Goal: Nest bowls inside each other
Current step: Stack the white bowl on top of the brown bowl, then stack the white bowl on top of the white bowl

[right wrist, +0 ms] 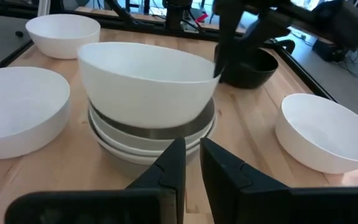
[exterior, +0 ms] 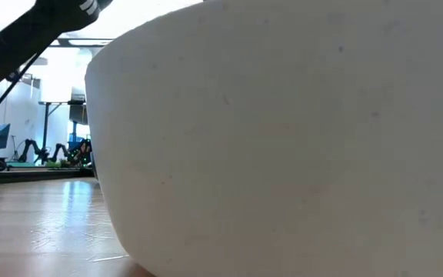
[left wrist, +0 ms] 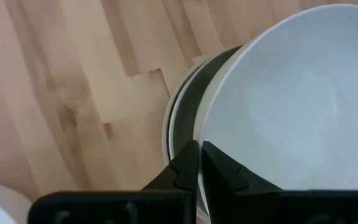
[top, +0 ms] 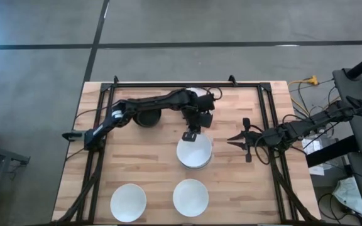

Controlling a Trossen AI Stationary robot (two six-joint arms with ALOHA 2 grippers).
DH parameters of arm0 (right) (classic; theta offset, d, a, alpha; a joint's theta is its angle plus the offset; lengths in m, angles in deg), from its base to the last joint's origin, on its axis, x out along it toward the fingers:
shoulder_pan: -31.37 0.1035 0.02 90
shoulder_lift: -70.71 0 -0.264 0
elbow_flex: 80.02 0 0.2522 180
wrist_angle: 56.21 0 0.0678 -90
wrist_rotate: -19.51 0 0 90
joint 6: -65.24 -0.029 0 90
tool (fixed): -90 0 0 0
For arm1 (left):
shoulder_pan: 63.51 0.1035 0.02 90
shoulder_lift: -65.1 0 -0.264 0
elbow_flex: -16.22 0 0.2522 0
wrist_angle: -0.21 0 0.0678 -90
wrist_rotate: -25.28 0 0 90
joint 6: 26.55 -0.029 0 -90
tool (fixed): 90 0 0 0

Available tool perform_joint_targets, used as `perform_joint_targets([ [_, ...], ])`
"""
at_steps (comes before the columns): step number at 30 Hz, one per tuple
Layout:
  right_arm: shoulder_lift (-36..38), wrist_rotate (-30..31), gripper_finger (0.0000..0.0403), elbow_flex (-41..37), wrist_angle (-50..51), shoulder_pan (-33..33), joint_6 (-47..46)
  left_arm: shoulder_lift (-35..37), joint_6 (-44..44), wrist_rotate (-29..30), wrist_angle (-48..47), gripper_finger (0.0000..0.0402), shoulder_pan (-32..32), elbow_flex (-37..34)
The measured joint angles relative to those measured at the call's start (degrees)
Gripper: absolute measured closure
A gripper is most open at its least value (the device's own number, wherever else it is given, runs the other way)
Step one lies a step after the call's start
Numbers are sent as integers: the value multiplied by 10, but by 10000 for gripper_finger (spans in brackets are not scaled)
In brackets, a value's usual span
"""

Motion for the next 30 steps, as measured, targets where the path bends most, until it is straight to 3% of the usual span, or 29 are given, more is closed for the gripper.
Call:
perform_joint_targets([
  [8,0,0,360,0,-1,0,-1,-1,-3,5,24,401,-7,-45],
  [15,0,0,360,0,-1,0,-16,-1,-6,55,65,394,-8,-71],
  [24,0,0,360,0,-2,0,-20,22,-14,80,71,274,-8,-63],
  [30,-1,0,360,0,-5,0,-23,82,-6,79,43,215,-8,-74],
])
